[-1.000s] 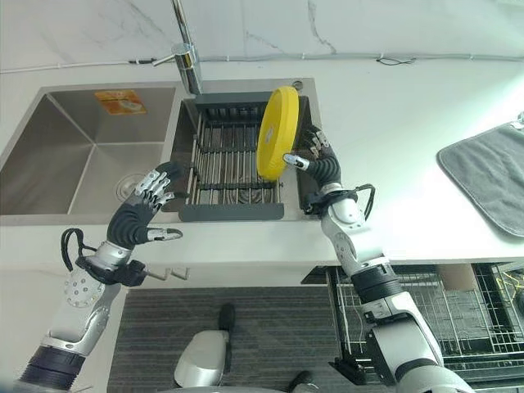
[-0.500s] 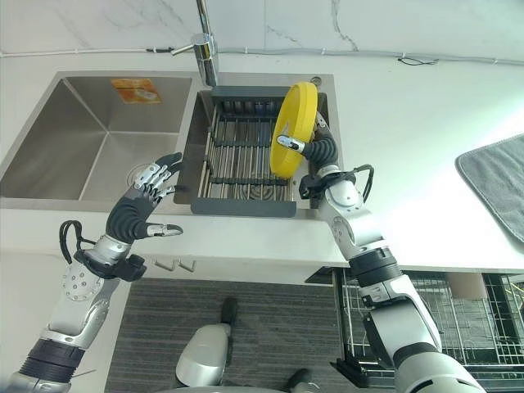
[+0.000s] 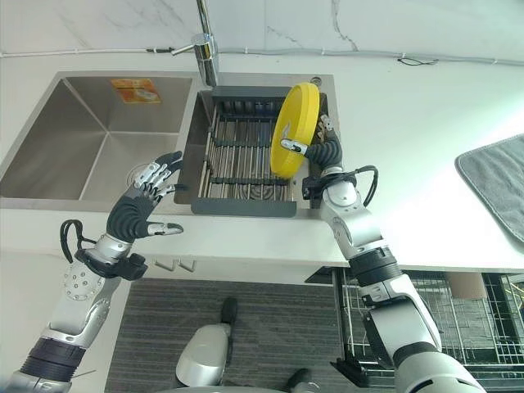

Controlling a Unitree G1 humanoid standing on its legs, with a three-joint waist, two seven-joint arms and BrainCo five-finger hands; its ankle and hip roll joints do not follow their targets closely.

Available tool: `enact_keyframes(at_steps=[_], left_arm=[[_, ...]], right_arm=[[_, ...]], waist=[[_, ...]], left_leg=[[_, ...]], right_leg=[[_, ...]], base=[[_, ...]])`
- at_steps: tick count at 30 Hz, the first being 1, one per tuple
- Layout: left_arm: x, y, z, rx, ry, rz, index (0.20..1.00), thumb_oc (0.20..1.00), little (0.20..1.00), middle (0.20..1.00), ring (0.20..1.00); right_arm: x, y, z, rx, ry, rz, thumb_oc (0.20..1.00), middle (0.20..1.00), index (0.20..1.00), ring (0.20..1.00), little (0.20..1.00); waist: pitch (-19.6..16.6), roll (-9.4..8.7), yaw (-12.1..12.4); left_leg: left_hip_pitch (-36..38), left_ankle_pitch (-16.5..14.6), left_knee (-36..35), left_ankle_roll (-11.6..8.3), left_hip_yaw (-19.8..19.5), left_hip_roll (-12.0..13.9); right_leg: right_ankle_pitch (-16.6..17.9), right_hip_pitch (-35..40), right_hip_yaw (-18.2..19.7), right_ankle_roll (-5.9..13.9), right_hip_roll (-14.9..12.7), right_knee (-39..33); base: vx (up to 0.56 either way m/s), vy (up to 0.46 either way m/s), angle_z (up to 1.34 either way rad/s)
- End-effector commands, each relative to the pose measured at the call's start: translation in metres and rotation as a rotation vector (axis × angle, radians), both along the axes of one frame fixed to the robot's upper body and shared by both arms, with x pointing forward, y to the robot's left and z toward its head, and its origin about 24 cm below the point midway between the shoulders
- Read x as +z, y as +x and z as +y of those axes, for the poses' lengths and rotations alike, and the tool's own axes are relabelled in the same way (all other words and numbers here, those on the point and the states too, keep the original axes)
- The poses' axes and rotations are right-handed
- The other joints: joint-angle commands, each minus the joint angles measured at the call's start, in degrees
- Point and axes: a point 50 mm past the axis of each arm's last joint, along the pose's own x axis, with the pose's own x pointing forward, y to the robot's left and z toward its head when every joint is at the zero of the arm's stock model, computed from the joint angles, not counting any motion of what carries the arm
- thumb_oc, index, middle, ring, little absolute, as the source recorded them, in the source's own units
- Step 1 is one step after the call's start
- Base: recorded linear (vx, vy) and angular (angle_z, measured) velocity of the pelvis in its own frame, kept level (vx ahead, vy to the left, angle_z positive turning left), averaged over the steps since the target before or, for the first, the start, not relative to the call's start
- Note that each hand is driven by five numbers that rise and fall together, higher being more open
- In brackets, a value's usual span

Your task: Place the dishes in the dishwasher.

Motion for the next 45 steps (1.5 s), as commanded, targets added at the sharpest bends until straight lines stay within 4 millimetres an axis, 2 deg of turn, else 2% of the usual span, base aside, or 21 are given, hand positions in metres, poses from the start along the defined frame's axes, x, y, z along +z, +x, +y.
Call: enact_keyframes(at_steps=[1,6,18,25,32,41,45], left_arm=[[0.017,-0.008,-0.011,-0.076,-0.029,-0.096,1.0,1.0,1.0,1.0,1.0],[0.019,-0.006,-0.016,-0.1,-0.039,-0.096,1.0,1.0,1.0,1.0,1.0],[0.017,-0.004,-0.019,-0.112,-0.057,-0.085,1.0,1.0,1.0,1.0,1.0],[0.014,-0.003,-0.019,-0.112,-0.076,-0.066,1.0,1.0,1.0,1.0,1.0],[0.013,-0.003,-0.02,-0.116,-0.077,-0.065,1.0,1.0,1.0,1.0,1.0],[0.014,-0.003,-0.019,-0.113,-0.069,-0.063,1.0,1.0,1.0,1.0,1.0],[0.014,-0.003,-0.018,-0.113,-0.065,-0.063,1.0,1.0,1.0,1.0,1.0]], right_arm=[[0.034,0.006,-0.001,-0.089,-0.081,-0.139,0.2,0.2,0.2,0.2,0.2],[0.041,0.013,-0.004,-0.13,-0.084,-0.147,0.2,0.2,0.2,0.2,0.2],[0.048,0.013,0.015,-0.066,-0.065,-0.159,0.2,0.2,0.2,0.2,0.2],[0.048,0.012,0.018,-0.061,-0.054,-0.158,0.2,0.2,0.2,0.2,0.2],[0.045,0.012,0.014,-0.074,-0.096,-0.152,0.2,0.2,0.2,0.2,0.2],[0.036,0.013,-0.005,-0.136,-0.135,-0.105,0.2,0.2,0.2,0.2,0.2],[0.034,0.012,-0.012,-0.164,-0.073,-0.112,0.2,0.2,0.2,0.2,0.2]], waist=[[-3.5,1.51,1.01],[-3.21,2.27,1.46],[-2.62,2.81,1.68],[-2.55,2.85,1.63],[-2.57,2.74,1.47],[-2.8,2.16,0.87],[-2.97,1.91,0.63]], left_leg=[[-3.2,0.54,-2.79,-2.45,-0.93,2.13],[-3.27,0.84,-3.16,-2.51,-1.11,2.14],[-3.18,0.88,-3.23,-2.4,-1.47,1.98],[-2.84,0.72,-3.26,-2.27,-1.72,1.94],[-2.49,0.52,-3.38,-2.1,-1.83,1.89],[-1.8,0.1,-3.44,-2.05,-1.41,1.97],[-1.33,-0.16,-3.44,-2.01,-1.17,2.0]], right_leg=[[-5.22,-1.97,-1.56,-1.73,-2.68,9.91],[-5.2,-2.46,-1.72,-1.77,-2.93,10.28],[-5.29,-3.32,-2.39,-1.95,-3.56,11.43],[-5.31,-3.71,-2.47,-2.11,-3.75,12.0],[-5.18,-3.88,-2.36,-2.08,-3.82,12.08],[-4.73,-3.64,-1.93,-1.76,-3.81,11.57],[-4.4,-3.4,-1.76,-1.6,-3.79,11.25]], base=[[0.0,0.0,0.0],[0.0,0.0,0.0],[-0.01,0.001,0.0],[0.0,0.0,0.02],[0.0,0.0,0.0],[0.0,0.0,0.0],[0.0,0.0,0.0]])
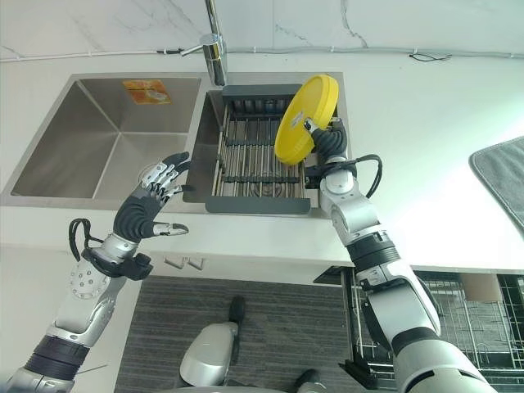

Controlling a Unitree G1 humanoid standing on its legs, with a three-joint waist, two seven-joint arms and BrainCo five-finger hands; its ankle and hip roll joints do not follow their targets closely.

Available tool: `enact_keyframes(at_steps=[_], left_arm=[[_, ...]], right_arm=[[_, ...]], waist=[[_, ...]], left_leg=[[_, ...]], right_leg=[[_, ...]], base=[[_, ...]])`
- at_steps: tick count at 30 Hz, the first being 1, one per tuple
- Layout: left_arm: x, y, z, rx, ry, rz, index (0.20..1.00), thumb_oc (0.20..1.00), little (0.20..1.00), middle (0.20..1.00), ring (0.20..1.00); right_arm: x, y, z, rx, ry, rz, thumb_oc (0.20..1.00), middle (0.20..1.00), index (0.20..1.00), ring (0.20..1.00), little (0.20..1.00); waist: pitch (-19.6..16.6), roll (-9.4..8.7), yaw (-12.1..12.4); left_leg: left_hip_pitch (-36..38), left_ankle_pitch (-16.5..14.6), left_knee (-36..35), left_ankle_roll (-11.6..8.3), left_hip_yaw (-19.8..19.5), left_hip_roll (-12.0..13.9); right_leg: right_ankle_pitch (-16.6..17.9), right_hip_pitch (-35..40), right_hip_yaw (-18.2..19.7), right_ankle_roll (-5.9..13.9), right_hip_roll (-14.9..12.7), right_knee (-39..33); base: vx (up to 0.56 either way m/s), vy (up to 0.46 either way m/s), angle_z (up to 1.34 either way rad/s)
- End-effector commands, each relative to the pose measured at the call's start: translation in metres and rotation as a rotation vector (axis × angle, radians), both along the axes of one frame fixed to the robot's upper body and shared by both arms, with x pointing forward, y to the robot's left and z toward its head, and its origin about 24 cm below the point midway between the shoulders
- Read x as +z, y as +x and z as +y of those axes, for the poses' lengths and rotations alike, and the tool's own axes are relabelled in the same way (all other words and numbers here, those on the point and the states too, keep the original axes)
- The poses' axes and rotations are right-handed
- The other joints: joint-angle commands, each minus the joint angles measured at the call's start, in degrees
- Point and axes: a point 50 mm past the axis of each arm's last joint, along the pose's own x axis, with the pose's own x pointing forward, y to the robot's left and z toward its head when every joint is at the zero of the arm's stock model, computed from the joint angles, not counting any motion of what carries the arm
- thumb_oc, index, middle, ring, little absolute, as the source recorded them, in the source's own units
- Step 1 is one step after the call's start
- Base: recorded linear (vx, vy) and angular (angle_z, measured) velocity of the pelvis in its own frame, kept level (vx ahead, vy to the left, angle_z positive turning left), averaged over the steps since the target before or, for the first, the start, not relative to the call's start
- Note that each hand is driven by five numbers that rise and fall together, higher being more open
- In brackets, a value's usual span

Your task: Place the dishes in the dishwasher.

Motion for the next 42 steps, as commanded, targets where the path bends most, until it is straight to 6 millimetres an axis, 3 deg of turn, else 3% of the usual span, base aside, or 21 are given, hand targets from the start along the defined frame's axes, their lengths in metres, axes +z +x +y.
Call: enact_keyframes(at_steps=[1,6,13,26,37,42], left_arm=[[0.014,-0.005,-0.01,-0.069,-0.051,-0.073,1.0,1.0,1.0,1.0,1.0],[0.012,-0.005,-0.012,-0.069,-0.058,-0.066,1.0,1.0,1.0,1.0,1.0],[0.007,-0.009,-0.011,-0.05,-0.06,-0.045,1.0,1.0,1.0,1.0,1.0],[0.003,-0.013,-0.009,-0.031,-0.053,-0.028,1.0,1.0,1.0,1.0,1.0],[0.001,-0.014,-0.008,-0.005,-0.05,-0.02,1.0,1.0,1.0,1.0,1.0],[-0.003,-0.017,-0.006,-0.002,-0.058,-0.007,1.0,1.0,1.0,1.0,1.0]], right_arm=[[0.025,-0.003,-0.009,-0.036,0.011,-0.136,0.2,0.2,0.2,0.2,0.2],[0.039,-0.014,-0.001,-0.003,0.112,-0.278,0.2,0.2,0.2,0.2,0.2],[0.049,-0.032,0.0,0.002,0.091,-0.407,0.2,0.2,0.2,0.2,0.2],[0.064,-0.05,0.002,0.053,0.126,-0.502,0.2,0.2,0.2,0.2,0.2],[0.062,-0.071,0.007,0.245,0.559,-0.586,0.2,0.2,0.2,0.2,0.2],[0.047,-0.088,0.004,0.382,0.782,-0.601,0.2,0.2,0.2,0.2,0.2]], waist=[[-3.55,-0.36,0.67],[-4.69,0.01,-0.08],[-6.57,0.3,-1.73],[-8.31,-0.08,-3.64],[-9.34,-0.01,-5.02],[-10.09,-0.33,-6.52]], left_leg=[[-1.03,-0.68,-3.44,-2.32,0.27,2.34],[-0.21,-1.08,-3.46,-2.18,0.92,2.31],[1.25,-1.74,-3.51,-2.12,2.27,2.7],[3.12,-2.7,-3.61,-2.28,4.07,3.3],[4.07,-3.25,-3.76,-2.03,4.85,3.32],[5.14,-3.9,-3.89,-1.7,5.34,3.3]], right_leg=[[-3.98,-3.11,-0.59,-1.5,-2.99,9.54],[-3.66,-2.45,-0.02,-1.22,-3.1,8.77],[-3.48,-1.57,0.75,-1.04,-3.23,7.73],[-3.42,-0.57,1.55,-0.85,-3.23,6.5],[-3.29,-0.23,2.45,-0.93,-3.03,5.74],[-3.14,-0.65,3.87,-0.66,-2.64,5.36]], base=[[0.0,0.0,0.0],[0.0,0.0,0.0],[0.01,-0.001,-0.1],[0.0,-0.007,-0.07],[0.0,-0.008,-0.05],[-0.01,-0.052,-0.02]])
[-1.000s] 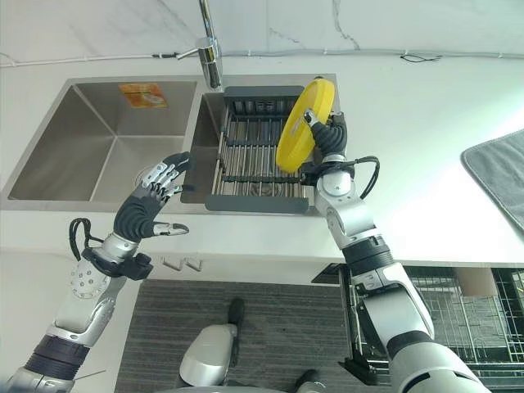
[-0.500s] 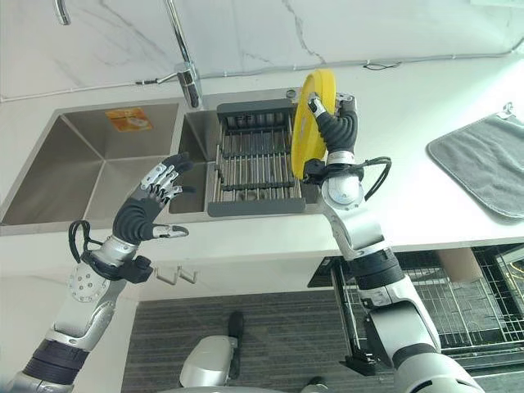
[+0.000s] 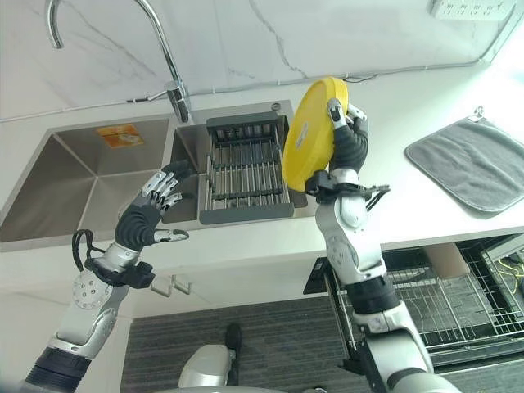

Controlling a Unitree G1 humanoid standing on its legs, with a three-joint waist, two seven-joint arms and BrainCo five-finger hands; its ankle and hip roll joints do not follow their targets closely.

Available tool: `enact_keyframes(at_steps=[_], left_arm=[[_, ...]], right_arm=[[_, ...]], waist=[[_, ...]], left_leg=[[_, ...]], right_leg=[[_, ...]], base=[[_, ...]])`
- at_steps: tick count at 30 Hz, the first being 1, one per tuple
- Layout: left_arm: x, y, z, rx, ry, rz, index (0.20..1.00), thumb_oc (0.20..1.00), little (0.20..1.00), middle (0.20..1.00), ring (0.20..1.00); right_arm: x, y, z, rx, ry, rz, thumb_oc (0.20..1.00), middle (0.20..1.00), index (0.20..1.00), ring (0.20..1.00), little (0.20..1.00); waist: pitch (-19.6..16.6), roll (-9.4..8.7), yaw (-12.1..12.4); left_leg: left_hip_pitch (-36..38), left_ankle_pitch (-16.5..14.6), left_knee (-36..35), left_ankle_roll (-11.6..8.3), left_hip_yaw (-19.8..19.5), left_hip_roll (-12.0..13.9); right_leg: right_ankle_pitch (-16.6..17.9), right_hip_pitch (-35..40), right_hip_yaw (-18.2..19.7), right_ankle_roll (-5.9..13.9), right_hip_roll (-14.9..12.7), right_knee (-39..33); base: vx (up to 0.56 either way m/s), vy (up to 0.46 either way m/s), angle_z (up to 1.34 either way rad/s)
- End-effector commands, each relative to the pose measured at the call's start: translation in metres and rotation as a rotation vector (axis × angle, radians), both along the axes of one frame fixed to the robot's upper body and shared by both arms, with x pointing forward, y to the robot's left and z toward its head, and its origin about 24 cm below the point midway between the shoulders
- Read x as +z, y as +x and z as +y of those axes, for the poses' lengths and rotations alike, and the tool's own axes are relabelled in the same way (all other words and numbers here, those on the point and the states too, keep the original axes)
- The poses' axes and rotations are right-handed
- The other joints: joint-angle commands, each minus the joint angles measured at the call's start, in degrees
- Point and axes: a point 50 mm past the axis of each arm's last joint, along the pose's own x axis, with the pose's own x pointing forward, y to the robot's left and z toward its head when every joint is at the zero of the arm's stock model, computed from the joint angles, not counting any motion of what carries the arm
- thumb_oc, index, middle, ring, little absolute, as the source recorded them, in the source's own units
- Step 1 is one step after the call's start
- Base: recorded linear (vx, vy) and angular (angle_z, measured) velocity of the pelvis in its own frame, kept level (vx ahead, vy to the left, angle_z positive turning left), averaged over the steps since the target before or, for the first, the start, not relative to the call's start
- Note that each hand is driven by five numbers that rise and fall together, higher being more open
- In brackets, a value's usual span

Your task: Place the dishes in the dishwasher.

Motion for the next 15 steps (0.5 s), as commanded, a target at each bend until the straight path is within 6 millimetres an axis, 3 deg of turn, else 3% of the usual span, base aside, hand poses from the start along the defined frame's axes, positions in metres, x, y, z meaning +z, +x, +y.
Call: enact_keyframes(at_steps=[1,8,15], left_arm=[[0.012,-0.005,-0.003,-0.033,-0.001,-0.075,1.0,1.0,1.0,1.0,1.0],[0.01,-0.002,-0.007,-0.03,0.01,-0.065,1.0,1.0,1.0,1.0,1.0],[0.011,-0.002,-0.006,-0.024,0.023,-0.062,1.0,1.0,1.0,1.0,1.0]], right_arm=[[0.035,-0.015,-0.009,0.079,0.136,-0.247,0.2,0.2,0.2,0.2,0.2],[0.024,-0.02,-0.021,0.061,0.188,-0.242,0.2,0.2,0.2,0.2,0.2],[0.014,-0.03,-0.041,0.1,0.386,-0.296,0.2,0.2,0.2,0.2,0.2]], waist=[[-4.43,-1.31,-1.28],[-5.08,-1.58,-3.88],[-5.58,-1.54,-6.98]], left_leg=[[1.02,-4.01,-2.48,-1.78,0.79,2.32],[2.49,-4.33,-2.59,-2.02,2.69,3.23],[3.82,-4.03,-2.67,-1.75,4.97,4.01]], right_leg=[[-3.16,-0.62,-0.8,-0.61,-2.36,4.61],[-2.45,-1.27,1.3,-0.59,-1.81,3.58],[-0.87,-2.51,3.53,-1.08,-1.17,2.6]], base=[[-0.01,-0.076,-0.15],[0.0,-0.064,-0.23],[-0.05,-0.091,-0.27]])
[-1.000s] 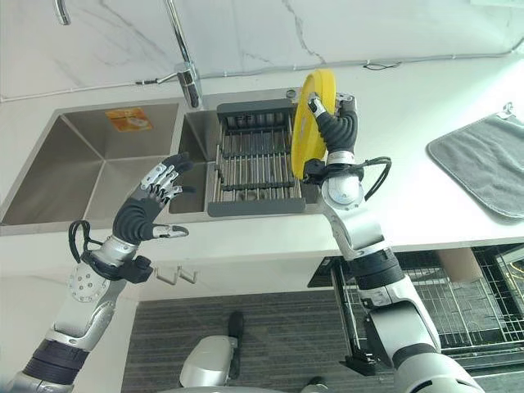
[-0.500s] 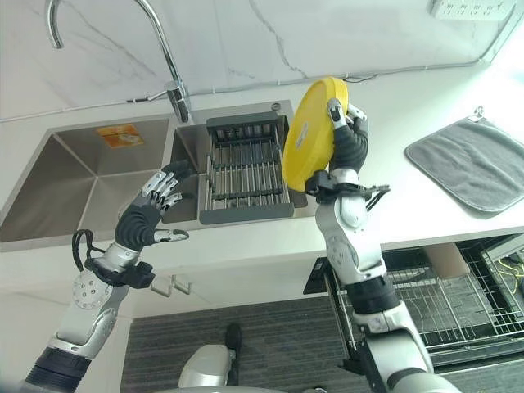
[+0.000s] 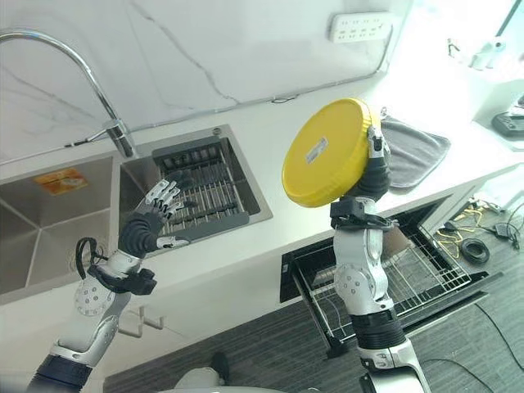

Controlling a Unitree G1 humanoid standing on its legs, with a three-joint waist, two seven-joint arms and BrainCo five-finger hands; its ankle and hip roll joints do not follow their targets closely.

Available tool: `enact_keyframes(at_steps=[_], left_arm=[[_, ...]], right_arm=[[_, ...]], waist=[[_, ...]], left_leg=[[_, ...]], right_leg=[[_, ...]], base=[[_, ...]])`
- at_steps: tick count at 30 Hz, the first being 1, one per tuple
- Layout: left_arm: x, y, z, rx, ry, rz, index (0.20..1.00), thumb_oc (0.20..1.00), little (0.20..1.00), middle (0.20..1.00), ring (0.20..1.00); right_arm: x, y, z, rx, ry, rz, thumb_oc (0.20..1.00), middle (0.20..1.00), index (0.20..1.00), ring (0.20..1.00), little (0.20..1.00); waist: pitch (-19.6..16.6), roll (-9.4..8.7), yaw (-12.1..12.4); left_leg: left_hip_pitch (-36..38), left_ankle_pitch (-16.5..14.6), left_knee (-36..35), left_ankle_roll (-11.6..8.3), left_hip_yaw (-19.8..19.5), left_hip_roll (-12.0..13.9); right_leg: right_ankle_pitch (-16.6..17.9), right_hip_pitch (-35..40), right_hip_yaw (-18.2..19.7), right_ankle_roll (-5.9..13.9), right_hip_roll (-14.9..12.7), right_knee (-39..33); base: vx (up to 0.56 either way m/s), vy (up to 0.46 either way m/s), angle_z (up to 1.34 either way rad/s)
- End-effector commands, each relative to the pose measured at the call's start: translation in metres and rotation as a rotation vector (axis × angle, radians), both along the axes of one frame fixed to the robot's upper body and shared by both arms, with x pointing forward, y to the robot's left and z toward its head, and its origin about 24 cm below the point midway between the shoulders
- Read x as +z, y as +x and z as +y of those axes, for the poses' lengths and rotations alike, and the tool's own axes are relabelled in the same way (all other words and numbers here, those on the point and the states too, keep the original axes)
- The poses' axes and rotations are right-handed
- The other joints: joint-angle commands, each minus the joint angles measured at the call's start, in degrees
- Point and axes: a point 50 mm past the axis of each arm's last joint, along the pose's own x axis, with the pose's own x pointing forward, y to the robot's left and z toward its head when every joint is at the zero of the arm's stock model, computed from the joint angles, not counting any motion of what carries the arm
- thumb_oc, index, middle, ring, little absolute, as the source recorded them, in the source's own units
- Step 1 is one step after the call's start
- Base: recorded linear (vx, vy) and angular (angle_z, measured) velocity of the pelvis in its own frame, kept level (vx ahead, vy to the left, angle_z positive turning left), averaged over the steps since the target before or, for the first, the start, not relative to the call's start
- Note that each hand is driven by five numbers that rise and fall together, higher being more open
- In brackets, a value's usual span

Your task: Place the dishes in the dishwasher.

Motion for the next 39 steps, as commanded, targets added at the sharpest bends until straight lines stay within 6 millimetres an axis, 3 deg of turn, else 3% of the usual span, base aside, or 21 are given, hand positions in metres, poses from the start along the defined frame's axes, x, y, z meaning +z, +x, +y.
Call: enact_keyframes(at_steps=[1,5,12,26,33,39], left_arm=[[0.018,0.001,-0.005,-0.032,0.025,-0.101,1.0,1.0,1.0,1.0,1.0],[0.018,0.002,-0.002,-0.03,0.032,-0.083,1.0,1.0,1.0,1.0,1.0],[0.02,0.005,-0.004,-0.027,0.036,-0.09,1.0,1.0,1.0,1.0,1.0],[0.024,0.009,-0.016,-0.074,0.051,-0.084,1.0,1.0,1.0,1.0,1.0],[0.032,0.01,-0.025,-0.091,0.037,-0.133,1.0,1.0,1.0,1.0,1.0],[0.04,0.012,-0.03,-0.098,0.025,-0.173,1.0,1.0,1.0,1.0,1.0]], right_arm=[[0.041,-0.013,-0.013,-0.018,0.115,-0.292,0.2,0.2,0.2,0.2,0.2],[0.022,-0.031,-0.037,-0.064,0.189,-0.29,0.2,0.2,0.2,0.2,0.2],[-0.002,-0.037,-0.042,-0.07,0.217,-0.219,0.2,0.2,0.2,0.2,0.2],[-0.027,-0.026,-0.035,-0.02,0.243,-0.077,0.2,0.2,0.2,0.2,0.2],[-0.022,-0.016,-0.034,-0.022,0.222,-0.067,0.2,0.2,0.2,0.2,0.2],[-0.024,-0.008,-0.047,-0.067,0.224,-0.033,0.2,0.2,0.2,0.2,0.2]], waist=[[-1.58,-0.14,0.56],[-2.27,-0.28,-2.81],[-1.87,0.03,-6.14],[-0.1,1.76,-7.45],[2.44,2.64,-7.18],[4.46,3.68,-7.22]], left_leg=[[0.37,-4.54,-0.18,-1.14,-1.41,2.12],[1.85,-5.49,0.18,-0.66,0.2,2.02],[1.8,-7.54,3.37,0.32,2.25,1.64],[1.02,-8.99,4.99,1.09,2.94,0.43],[-1.81,-9.11,6.59,0.87,2.68,0.13],[-3.0,-8.83,6.93,0.67,2.79,-0.06]], right_leg=[[-1.57,-0.32,-3.14,-0.5,-2.26,2.67],[-2.05,-1.58,-0.2,-0.6,-1.84,4.11],[-2.8,-3.56,2.01,-0.85,-2.21,6.69],[-0.4,-5.72,3.32,1.11,-5.39,5.82],[1.01,-8.34,3.95,2.01,-7.32,5.79],[2.12,-9.44,3.93,2.42,-8.56,5.51]], base=[[-0.02,-0.127,-0.25],[0.0,-0.142,-0.36],[0.01,-0.083,-0.44],[0.0,-0.018,-0.05],[-0.03,0.003,-0.03],[-0.04,0.035,-0.05]])
